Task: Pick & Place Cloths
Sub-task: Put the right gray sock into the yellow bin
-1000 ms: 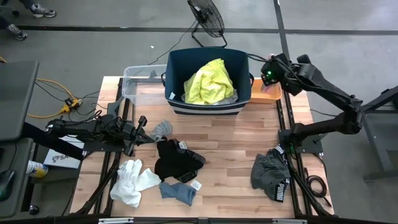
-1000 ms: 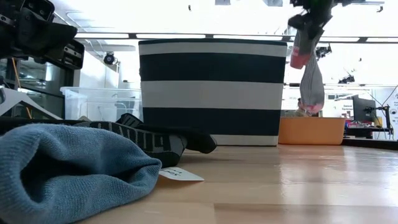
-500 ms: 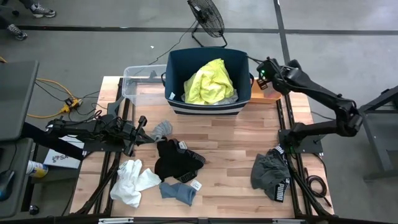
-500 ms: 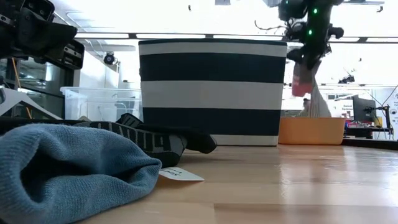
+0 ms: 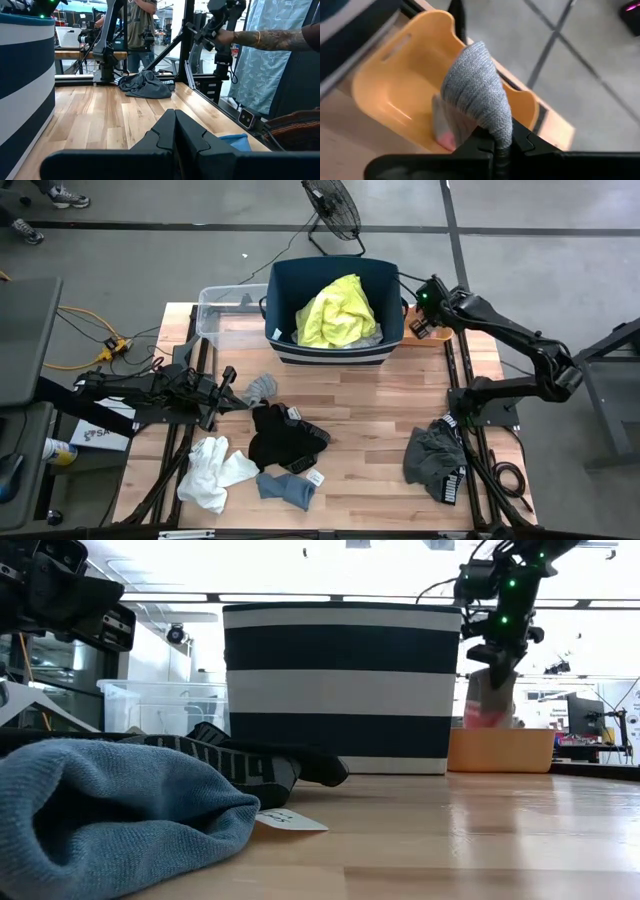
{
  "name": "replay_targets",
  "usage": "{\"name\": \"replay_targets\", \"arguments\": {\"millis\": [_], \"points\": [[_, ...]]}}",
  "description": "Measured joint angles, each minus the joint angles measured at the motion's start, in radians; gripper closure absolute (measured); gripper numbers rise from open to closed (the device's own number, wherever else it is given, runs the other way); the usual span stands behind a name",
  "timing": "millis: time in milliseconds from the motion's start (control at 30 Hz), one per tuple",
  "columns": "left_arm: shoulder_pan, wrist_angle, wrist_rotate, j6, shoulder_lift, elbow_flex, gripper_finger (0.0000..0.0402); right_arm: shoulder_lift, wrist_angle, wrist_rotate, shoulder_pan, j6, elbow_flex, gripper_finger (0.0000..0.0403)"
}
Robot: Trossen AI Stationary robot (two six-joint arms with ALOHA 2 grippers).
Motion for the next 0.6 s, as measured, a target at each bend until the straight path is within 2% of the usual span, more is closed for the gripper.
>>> {"name": "replay_targets", "arguments": {"millis": [233, 600], "points": [[0.0, 0.0, 0.0, 0.0, 0.0, 0.0, 0.04, 0.013, 0.037, -0.132, -0.053, 0.169, -0.009, 0.0399], [0.0, 0.0, 0.0, 0.0, 0.0, 0.0, 0.04, 0.165, 0.047, -0.123, -0.059, 0.322, -0.01, 0.0399]]}}
